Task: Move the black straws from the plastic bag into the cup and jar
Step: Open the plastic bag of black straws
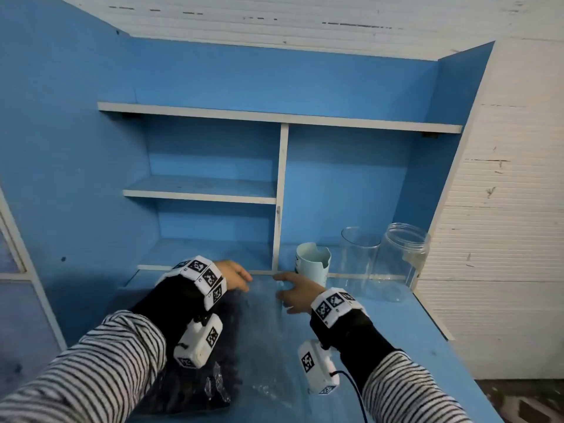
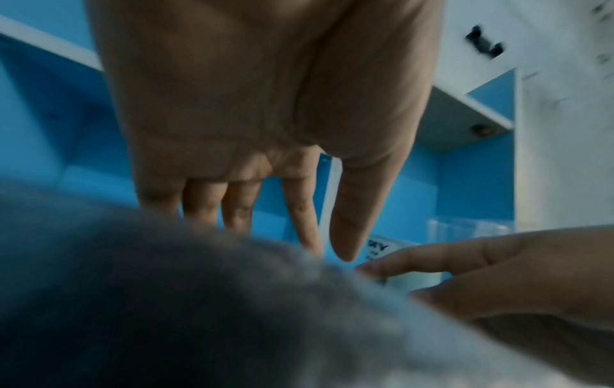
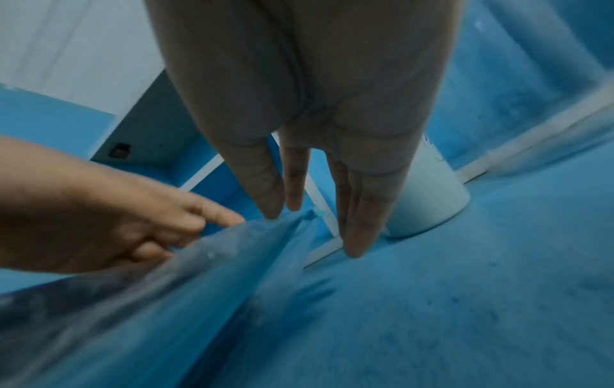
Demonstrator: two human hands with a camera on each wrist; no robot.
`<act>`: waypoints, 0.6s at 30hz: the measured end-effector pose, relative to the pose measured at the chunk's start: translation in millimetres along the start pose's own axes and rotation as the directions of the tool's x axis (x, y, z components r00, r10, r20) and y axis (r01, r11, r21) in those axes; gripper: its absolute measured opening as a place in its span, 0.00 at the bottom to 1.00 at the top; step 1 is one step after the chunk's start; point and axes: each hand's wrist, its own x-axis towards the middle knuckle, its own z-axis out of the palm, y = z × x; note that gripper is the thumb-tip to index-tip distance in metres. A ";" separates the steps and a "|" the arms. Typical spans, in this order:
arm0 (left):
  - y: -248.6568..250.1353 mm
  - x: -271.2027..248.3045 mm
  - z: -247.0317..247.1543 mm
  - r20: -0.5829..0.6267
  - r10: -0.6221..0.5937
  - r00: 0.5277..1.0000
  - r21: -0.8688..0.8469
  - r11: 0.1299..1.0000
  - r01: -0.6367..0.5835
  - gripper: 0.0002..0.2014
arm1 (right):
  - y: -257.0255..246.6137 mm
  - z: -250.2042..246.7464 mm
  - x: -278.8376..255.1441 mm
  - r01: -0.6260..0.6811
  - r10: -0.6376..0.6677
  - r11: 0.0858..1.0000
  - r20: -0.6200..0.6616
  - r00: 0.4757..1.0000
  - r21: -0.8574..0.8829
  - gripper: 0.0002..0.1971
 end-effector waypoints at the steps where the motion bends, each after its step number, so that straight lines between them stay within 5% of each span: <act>1: -2.8 0.1 0.2 0.021 -0.011 1.000 0.015 1.000 0.011 0.19 | 0.5 1.6 1.1 0.005 -0.005 0.999 0.008 1.000 0.044 0.22; 7: -5.6 -7.3 -0.7 -0.008 -0.043 0.999 0.007 0.999 0.043 0.19 | -12.6 2.9 -17.4 0.159 -0.161 0.985 0.019 0.987 0.071 0.24; 13: -1.0 -24.2 -19.3 -0.198 0.036 0.980 -0.146 0.987 -0.065 0.18 | -44.6 -8.4 -43.8 0.348 -0.347 0.937 -0.103 0.932 -0.005 0.22; 18: 31.8 -60.3 -67.7 -0.481 0.188 0.856 -0.259 0.903 -0.344 0.18 | -98.0 -32.3 -79.9 0.556 -0.557 0.827 -0.241 0.795 -0.079 0.22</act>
